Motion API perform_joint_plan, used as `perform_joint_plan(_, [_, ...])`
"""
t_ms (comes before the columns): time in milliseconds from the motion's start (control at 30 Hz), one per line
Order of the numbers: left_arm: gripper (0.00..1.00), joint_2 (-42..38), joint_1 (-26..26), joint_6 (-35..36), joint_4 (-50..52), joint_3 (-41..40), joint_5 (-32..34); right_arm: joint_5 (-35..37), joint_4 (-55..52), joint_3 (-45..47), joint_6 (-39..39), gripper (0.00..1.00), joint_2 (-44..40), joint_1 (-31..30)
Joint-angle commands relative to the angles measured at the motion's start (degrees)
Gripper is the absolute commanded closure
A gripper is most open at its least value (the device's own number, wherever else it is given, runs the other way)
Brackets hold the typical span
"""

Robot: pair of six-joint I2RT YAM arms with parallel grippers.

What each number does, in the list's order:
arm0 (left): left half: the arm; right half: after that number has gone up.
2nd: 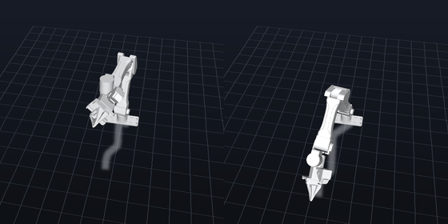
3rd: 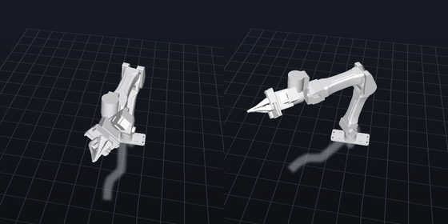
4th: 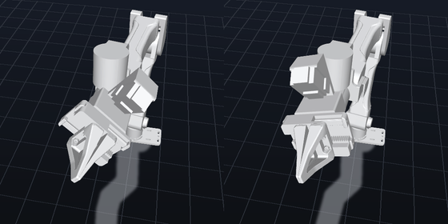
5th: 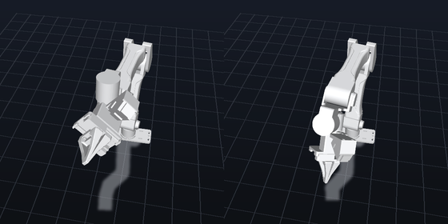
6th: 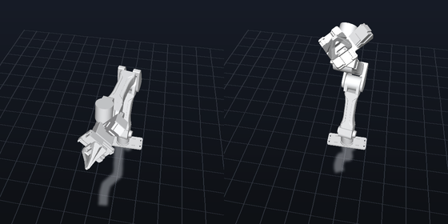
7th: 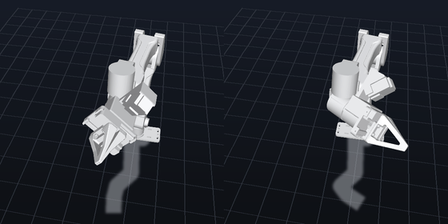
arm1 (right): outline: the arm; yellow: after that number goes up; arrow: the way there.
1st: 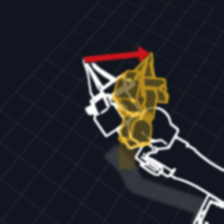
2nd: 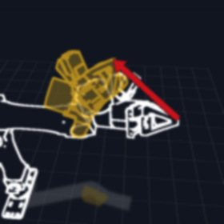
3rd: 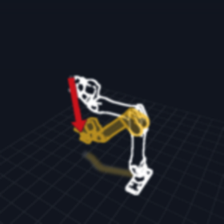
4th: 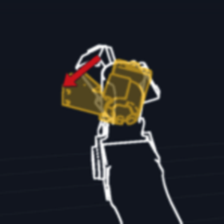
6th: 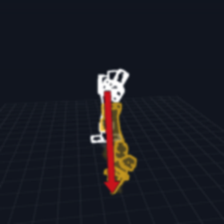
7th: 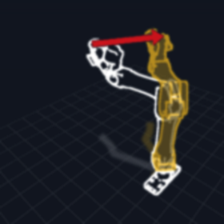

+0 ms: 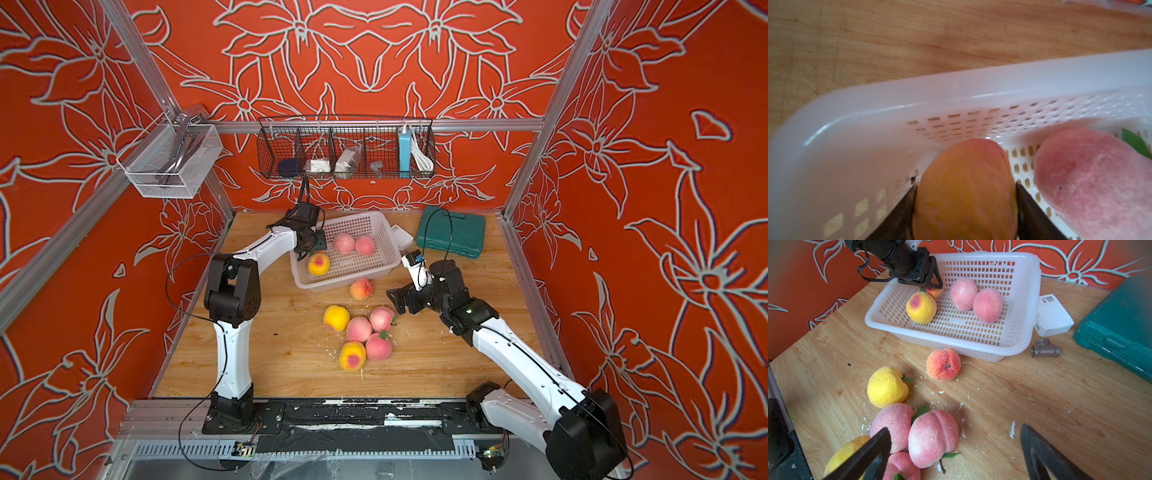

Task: Put the peaches into the basket
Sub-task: Place the peach in the basket.

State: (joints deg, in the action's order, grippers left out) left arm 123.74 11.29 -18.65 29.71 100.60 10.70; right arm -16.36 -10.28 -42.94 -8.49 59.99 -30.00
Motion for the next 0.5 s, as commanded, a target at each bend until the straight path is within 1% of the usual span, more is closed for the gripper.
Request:
perform_joint_plan(0, [0.38, 0.52, -0.3, 0.56, 0.16, 1.41, 0.64, 1.15, -0.22, 0.04, 0.12, 0.01, -0.34, 0.16])
perform_joint_plan(100, [0.35, 0.68, -0.21, 0.99, 0.44, 1.62, 1.4, 1.26, -0.38, 0.05, 0.21, 0.01, -0.41, 0.12])
perform_joint_plan(233, [0.3, 0.62, -0.22, 1.15, 0.48, 1.26, 1.61, 1.95, -0.8, 0.04, 0.35, 0.01, -0.57, 0.16])
perform_joint_plan(467, [0.28, 0.06, -0.13, 1.35, 0.95, 1.66, 1.61, 2.76, -1.33, -0.04, 0.41, 0.01, -0.82, 0.12])
